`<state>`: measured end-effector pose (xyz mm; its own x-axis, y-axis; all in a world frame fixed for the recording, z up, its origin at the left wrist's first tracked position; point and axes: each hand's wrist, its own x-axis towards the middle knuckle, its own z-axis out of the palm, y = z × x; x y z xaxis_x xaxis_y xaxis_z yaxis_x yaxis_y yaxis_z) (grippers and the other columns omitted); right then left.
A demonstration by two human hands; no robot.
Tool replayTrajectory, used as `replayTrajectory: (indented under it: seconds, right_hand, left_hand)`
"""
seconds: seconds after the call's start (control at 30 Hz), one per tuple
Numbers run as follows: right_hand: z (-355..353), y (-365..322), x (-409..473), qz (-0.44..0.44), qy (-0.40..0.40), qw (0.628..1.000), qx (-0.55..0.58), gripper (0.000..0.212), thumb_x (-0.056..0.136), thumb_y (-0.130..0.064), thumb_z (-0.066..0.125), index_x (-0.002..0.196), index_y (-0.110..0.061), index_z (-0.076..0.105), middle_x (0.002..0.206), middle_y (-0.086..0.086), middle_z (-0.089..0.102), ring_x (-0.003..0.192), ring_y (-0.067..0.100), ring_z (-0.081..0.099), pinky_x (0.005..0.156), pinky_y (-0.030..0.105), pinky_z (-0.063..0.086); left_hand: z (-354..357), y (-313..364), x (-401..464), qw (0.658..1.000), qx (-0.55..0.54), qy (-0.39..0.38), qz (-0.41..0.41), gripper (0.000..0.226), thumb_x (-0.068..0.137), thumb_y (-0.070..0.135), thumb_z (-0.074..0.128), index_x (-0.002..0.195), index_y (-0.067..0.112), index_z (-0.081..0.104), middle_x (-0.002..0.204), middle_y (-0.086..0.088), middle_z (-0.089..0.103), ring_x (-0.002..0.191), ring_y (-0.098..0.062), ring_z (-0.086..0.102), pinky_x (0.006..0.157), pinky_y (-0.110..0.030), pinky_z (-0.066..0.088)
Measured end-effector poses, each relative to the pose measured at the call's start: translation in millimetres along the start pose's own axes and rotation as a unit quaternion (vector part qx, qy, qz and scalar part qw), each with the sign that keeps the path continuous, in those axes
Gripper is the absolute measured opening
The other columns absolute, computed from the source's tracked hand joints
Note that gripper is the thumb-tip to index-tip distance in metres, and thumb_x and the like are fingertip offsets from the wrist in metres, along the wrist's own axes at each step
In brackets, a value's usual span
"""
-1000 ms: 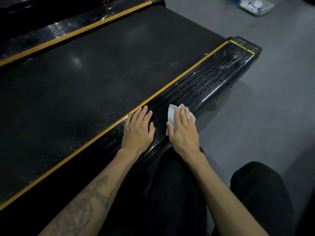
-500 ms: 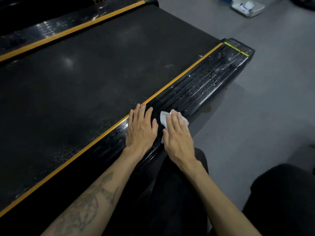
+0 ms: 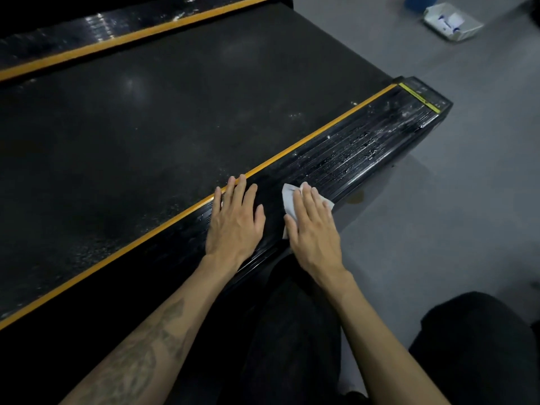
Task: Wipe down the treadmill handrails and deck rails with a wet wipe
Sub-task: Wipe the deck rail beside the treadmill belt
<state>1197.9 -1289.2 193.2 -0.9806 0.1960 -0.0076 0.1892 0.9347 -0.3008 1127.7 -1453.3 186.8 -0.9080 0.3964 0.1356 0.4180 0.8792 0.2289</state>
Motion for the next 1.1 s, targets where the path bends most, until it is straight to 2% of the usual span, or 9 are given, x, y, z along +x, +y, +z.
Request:
replayTrajectory:
  seconds: [0.13, 0.2, 0.33, 0.4, 0.5, 0.6, 0.7, 0.9, 1.1]
  right_hand:
    - [5.7, -7.2, -15.0, 0.025, 0.026, 0.999, 0.017, 0.064, 0.111, -0.042, 0.026, 0.163, -0.008, 0.012, 0.172, 0.007, 0.001, 0.159, 0.018, -0.005, 0.13, 0.036, -0.001]
    - [9.6, -8.0, -16.3, -0.003, 0.013, 1.0, 0.019, 0.063, 0.111, -0.042, 0.028, 0.163, -0.009, 0.013, 0.172, 0.006, 0.001, 0.159, 0.018, -0.006, 0.13, 0.038, 0.001]
    - [-1.6, 12.8, 6.5, -0.052, -0.014, 0.999, 0.002, 0.061, 0.112, -0.041, 0.029, 0.164, -0.013, 0.014, 0.172, 0.001, 0.0, 0.158, 0.014, -0.007, 0.129, 0.033, -0.005]
    - [-3.6, 18.9, 8.9, -0.026, -0.001, 1.0, 0.01, 0.061, 0.112, -0.04, 0.028, 0.164, -0.012, 0.013, 0.172, 0.002, 0.0, 0.159, 0.015, -0.006, 0.129, 0.034, -0.005]
    - [2.3, 5.4, -4.2, 0.021, 0.023, 0.999, 0.023, 0.06, 0.112, -0.037, 0.025, 0.163, -0.008, 0.012, 0.172, 0.007, 0.0, 0.159, 0.019, -0.005, 0.13, 0.04, 0.004]
    - [8.8, -4.0, -7.6, -0.024, 0.003, 0.999, 0.022, 0.06, 0.112, -0.036, 0.028, 0.163, -0.007, 0.012, 0.171, 0.008, 0.001, 0.159, 0.02, -0.005, 0.13, 0.041, 0.004]
    - [-0.3, 6.6, 16.1, -0.06, -0.019, 0.998, -0.011, 0.063, 0.111, -0.042, 0.027, 0.164, -0.011, 0.012, 0.172, 0.005, 0.0, 0.159, 0.018, -0.006, 0.129, 0.037, -0.001]
    - [2.4, 3.9, 7.3, 0.02, 0.021, 0.999, -0.016, 0.064, 0.111, -0.043, 0.024, 0.164, -0.008, 0.011, 0.172, 0.008, -0.001, 0.159, 0.02, -0.006, 0.129, 0.035, -0.002]
    - [-1.8, 8.1, 30.4, -0.065, -0.038, 0.996, -0.052, 0.066, 0.111, -0.047, 0.021, 0.164, -0.013, 0.006, 0.172, 0.004, -0.007, 0.158, 0.016, -0.011, 0.129, 0.035, -0.004]
  left_hand:
    - [-2.4, -0.4, 2.5, 1.0, 0.003, -0.005, -0.001, 0.057, 0.108, 0.042, 0.034, 0.158, 0.014, 0.035, 0.17, -0.008, 0.022, 0.159, -0.024, 0.013, 0.128, -0.05, 0.015]
    - [-2.3, 0.5, 3.6, 1.0, 0.014, -0.008, -0.003, 0.059, 0.108, 0.043, 0.032, 0.159, 0.015, 0.033, 0.171, -0.007, 0.019, 0.159, -0.023, 0.011, 0.128, -0.05, 0.015]
    - [-2.2, 2.3, 4.6, 0.999, 0.028, -0.016, -0.006, 0.06, 0.108, 0.044, 0.031, 0.161, 0.016, 0.03, 0.171, -0.006, 0.016, 0.159, -0.022, 0.009, 0.128, -0.05, 0.014]
    - [-2.8, 3.4, 4.7, 0.999, 0.029, -0.017, -0.009, 0.059, 0.109, 0.044, 0.031, 0.161, 0.017, 0.028, 0.171, -0.005, 0.014, 0.159, -0.022, 0.008, 0.129, -0.049, 0.013]
    - [-3.4, 4.5, 4.9, 0.999, 0.032, -0.016, -0.009, 0.06, 0.108, 0.044, 0.03, 0.161, 0.017, 0.029, 0.171, -0.005, 0.015, 0.159, -0.021, 0.008, 0.129, -0.049, 0.013]
    - [-2.6, 4.7, 5.9, 0.999, 0.032, -0.013, -0.012, 0.06, 0.107, 0.043, 0.031, 0.161, 0.016, 0.031, 0.171, -0.004, 0.016, 0.159, -0.021, 0.009, 0.129, -0.049, 0.014]
    - [-2.0, 5.0, 6.8, 0.999, 0.033, -0.012, -0.014, 0.059, 0.107, 0.043, 0.03, 0.16, 0.017, 0.031, 0.171, -0.004, 0.017, 0.159, -0.021, 0.009, 0.129, -0.049, 0.014]
    - [-0.1, 4.7, 7.8, 0.999, 0.032, 0.0, -0.011, 0.058, 0.107, 0.04, 0.035, 0.159, 0.015, 0.036, 0.17, -0.005, 0.021, 0.159, -0.022, 0.013, 0.128, -0.05, 0.017]
    - [0.6, 4.5, 8.9, 0.999, 0.033, -0.007, -0.014, 0.058, 0.107, 0.042, 0.034, 0.159, 0.016, 0.034, 0.17, -0.005, 0.019, 0.159, -0.022, 0.013, 0.128, -0.05, 0.017]
